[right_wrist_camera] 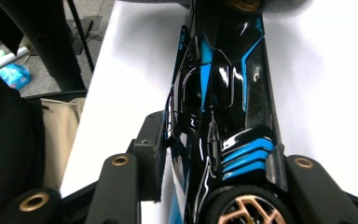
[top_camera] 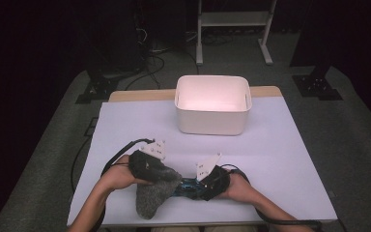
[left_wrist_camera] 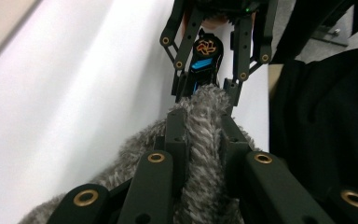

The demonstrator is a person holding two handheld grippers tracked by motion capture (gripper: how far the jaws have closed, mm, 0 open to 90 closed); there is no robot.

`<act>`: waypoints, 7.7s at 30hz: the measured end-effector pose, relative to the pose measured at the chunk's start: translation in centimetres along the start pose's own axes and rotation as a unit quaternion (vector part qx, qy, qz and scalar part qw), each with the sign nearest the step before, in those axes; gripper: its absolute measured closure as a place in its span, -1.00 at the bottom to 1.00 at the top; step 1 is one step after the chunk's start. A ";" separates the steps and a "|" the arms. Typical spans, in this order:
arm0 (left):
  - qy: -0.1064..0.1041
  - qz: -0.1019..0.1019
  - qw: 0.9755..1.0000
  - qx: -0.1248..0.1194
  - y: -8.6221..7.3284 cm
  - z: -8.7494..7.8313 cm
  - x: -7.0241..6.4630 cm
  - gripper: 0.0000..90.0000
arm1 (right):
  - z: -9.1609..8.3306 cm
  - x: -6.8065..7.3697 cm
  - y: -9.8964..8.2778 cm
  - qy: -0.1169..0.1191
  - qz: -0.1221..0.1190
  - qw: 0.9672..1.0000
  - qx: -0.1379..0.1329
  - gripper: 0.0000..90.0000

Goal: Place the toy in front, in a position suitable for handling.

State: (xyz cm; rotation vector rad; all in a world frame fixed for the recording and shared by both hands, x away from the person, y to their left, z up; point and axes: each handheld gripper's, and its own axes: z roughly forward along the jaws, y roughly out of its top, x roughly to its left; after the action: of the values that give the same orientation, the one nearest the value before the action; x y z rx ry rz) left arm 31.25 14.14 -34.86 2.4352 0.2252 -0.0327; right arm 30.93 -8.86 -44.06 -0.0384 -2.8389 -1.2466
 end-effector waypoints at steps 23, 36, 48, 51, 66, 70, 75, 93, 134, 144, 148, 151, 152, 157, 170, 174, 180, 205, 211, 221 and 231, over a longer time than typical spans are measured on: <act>-0.014 0.040 0.998 0.044 3.0 4.7 0.0 0.74 | -2.8 0.4 -3.3 -0.032 0.024 0.999 -0.015 0.35; -0.031 0.085 0.994 0.067 6.9 8.3 -0.7 0.74 | -2.6 0.6 -3.4 -0.034 0.025 0.999 -0.020 0.39; -0.005 0.056 0.996 0.071 3.8 5.7 -0.3 0.74 | -2.6 0.5 -3.5 -0.035 0.017 0.999 -0.017 0.41; 0.004 0.043 0.997 0.071 2.6 4.6 -0.1 0.74 | -2.6 0.5 -3.5 -0.034 0.017 0.999 -0.016 0.41; 0.032 0.006 0.998 0.060 -1.8 1.0 0.3 0.73 | -2.7 0.5 -3.4 -0.033 0.014 0.999 -0.014 0.41; 0.036 0.007 0.998 0.046 -3.5 0.1 0.5 0.72 | -2.7 0.4 -3.5 -0.032 0.016 0.999 -0.014 0.41; 0.027 -0.002 0.999 0.019 -4.7 -0.2 0.7 0.72 | -2.7 0.3 -3.5 -0.028 0.018 0.999 -0.016 0.42; -0.019 0.081 0.996 0.044 3.1 4.6 0.3 0.71 | -2.7 0.5 -3.6 -0.031 0.017 0.999 -0.017 0.41; -0.060 0.106 0.993 0.000 4.6 6.3 0.2 0.72 | -2.3 0.4 -3.8 -0.030 0.018 0.999 -0.021 0.41; -0.066 0.103 0.992 0.013 5.3 8.0 0.5 0.72 | -2.3 0.4 -3.9 -0.027 0.020 0.999 -0.023 0.42; -0.055 0.097 0.994 0.018 4.4 7.1 0.7 0.72 | -2.3 0.4 -3.9 -0.031 0.014 0.999 -0.020 0.42; -0.046 0.085 0.995 0.021 3.3 6.2 0.8 0.72 | -2.2 0.4 -3.9 -0.033 0.010 0.999 -0.017 0.42; -0.043 0.083 0.995 0.023 2.9 5.9 0.8 0.72 | -2.2 0.4 -3.9 -0.033 0.010 0.999 -0.017 0.42; -0.026 0.061 0.998 0.017 0.7 3.9 1.0 0.72 | -2.2 0.4 -3.9 -0.033 0.010 0.999 -0.016 0.42; -0.010 0.026 1.000 0.002 -2.4 1.4 1.0 0.72 | -2.2 0.4 -3.9 -0.032 0.014 0.999 -0.016 0.42; -0.015 0.026 1.000 0.003 -2.3 1.7 1.0 0.72 | -2.2 0.4 -3.9 -0.031 0.016 0.999 -0.013 0.40; -0.020 0.025 0.999 0.001 -2.3 1.9 1.0 0.72 | -2.4 0.0 -3.4 -0.026 0.043 0.999 -0.020 0.11; -0.034 0.027 0.999 0.002 0.1 3.0 2.7 0.72 | -2.6 -2.0 -1.3 -0.006 0.030 0.999 -0.016 0.27; -0.044 0.027 0.999 0.013 1.9 4.6 3.9 0.72 | -4.8 -3.4 -2.0 -0.004 0.041 0.999 -0.035 0.43; -0.037 0.023 0.999 0.010 1.7 4.1 3.9 0.72 | -2.9 -2.6 -1.5 -0.014 0.030 0.999 -0.003 0.07; -0.030 0.012 0.999 0.001 0.7 3.2 4.0 0.72 | -1.1 -2.5 -1.9 -0.026 0.020 0.999 0.017 0.25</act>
State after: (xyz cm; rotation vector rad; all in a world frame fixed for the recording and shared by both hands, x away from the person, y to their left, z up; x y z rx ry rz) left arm 35.46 12.19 -37.23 2.4336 0.1705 -0.0949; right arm 33.43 -10.97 -44.79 -0.1272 -2.8878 -1.2083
